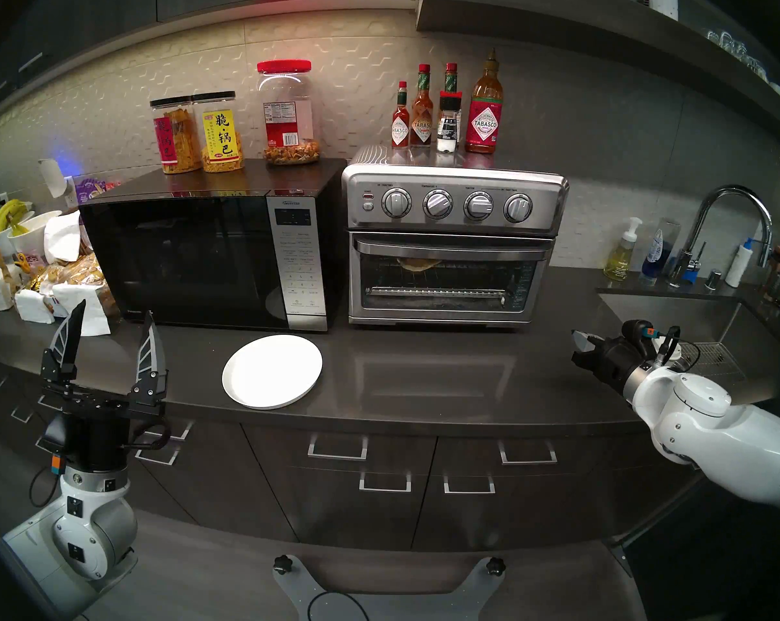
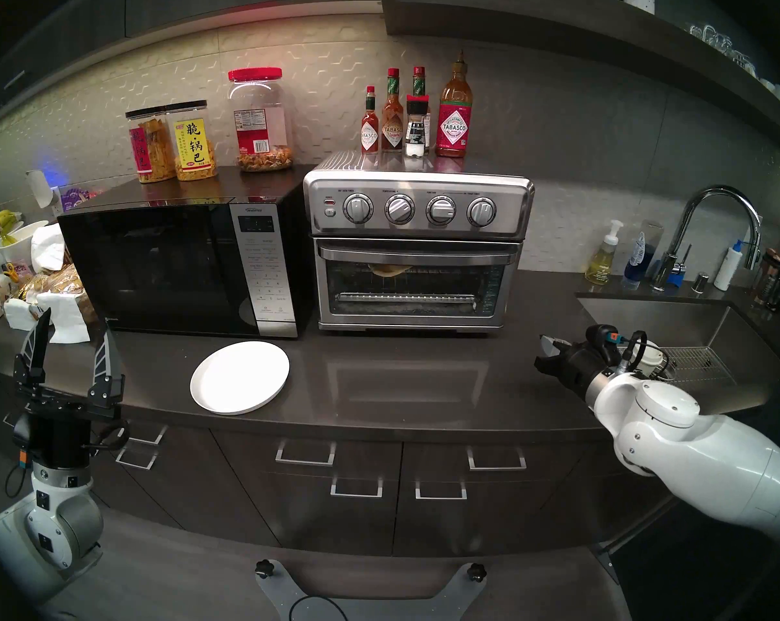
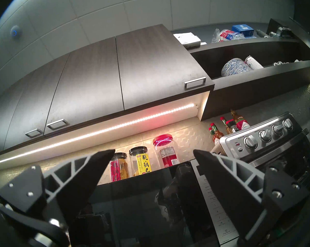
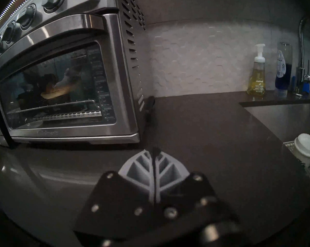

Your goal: Open the oven and place the bagel inside on the rack

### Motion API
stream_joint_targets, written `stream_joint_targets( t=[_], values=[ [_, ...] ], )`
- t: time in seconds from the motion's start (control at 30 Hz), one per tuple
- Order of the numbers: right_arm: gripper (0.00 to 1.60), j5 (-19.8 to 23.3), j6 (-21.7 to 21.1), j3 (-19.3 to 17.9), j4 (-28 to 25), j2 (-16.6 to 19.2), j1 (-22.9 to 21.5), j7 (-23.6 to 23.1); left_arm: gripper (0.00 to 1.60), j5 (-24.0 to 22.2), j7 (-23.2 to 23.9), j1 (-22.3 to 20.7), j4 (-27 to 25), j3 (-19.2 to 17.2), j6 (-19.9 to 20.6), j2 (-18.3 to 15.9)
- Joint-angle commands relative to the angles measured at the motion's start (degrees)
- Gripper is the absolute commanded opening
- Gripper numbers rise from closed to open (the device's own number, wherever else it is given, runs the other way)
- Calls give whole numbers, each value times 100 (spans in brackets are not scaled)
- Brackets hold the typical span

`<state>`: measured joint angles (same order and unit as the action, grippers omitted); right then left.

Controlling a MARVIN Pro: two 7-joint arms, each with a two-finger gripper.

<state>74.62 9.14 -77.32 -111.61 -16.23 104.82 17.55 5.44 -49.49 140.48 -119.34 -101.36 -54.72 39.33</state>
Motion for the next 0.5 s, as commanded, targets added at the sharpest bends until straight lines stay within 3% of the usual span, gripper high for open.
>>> stream_joint_targets(
  t=[0.0,0.47],
  values=[
    [24,-64,650,-5,-13,-176,477,105,160,4,-4,-21,-38,-26,-10,-5],
    [24,-358,1843,-259,-53,-491,1201,323,160,5,-5,-45,-38,-19,-11,-2]
  ],
)
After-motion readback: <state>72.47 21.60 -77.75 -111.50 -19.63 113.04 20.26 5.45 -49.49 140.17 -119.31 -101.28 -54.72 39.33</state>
